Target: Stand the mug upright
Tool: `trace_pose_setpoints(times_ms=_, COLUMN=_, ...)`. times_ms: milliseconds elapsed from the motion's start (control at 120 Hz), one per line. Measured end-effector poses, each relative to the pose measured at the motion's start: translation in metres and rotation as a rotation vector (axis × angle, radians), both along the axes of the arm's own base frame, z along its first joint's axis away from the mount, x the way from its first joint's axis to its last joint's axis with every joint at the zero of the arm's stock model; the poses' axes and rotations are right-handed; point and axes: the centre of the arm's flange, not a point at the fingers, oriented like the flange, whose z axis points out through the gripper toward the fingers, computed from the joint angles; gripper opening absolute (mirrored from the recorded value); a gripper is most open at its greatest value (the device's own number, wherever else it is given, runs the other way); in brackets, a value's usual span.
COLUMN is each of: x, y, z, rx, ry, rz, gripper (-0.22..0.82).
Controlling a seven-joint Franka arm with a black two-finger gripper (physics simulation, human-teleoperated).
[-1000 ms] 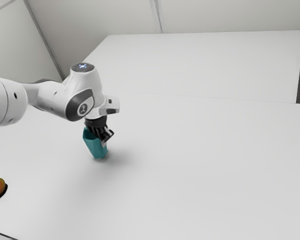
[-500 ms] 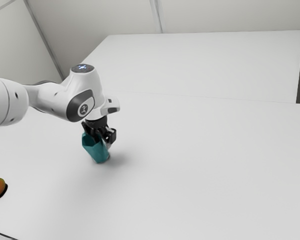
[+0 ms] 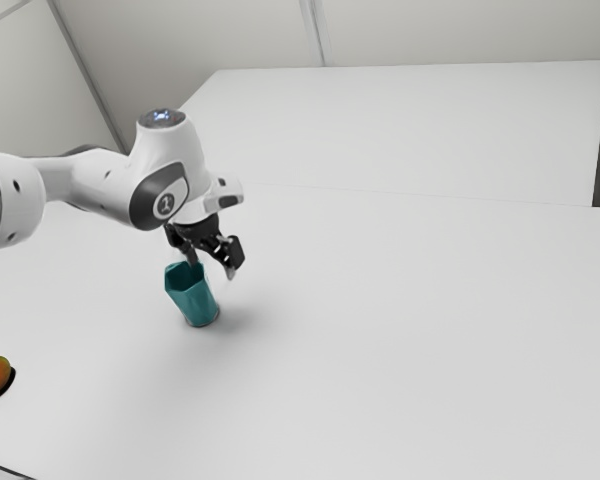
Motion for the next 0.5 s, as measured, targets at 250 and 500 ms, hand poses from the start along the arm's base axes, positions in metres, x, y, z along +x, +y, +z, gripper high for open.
trace_pose_setpoints(times_ms=250, x=0.037, y=-0.027, z=0.081, rx=-0.069, ry=-0.028, rz=-0.015, gripper=0.59)
trace_pose_setpoints(times_ms=500, x=0.032, y=0.021, z=0.15, rx=-0.124, ry=0.003, rz=0.021, gripper=0.6)
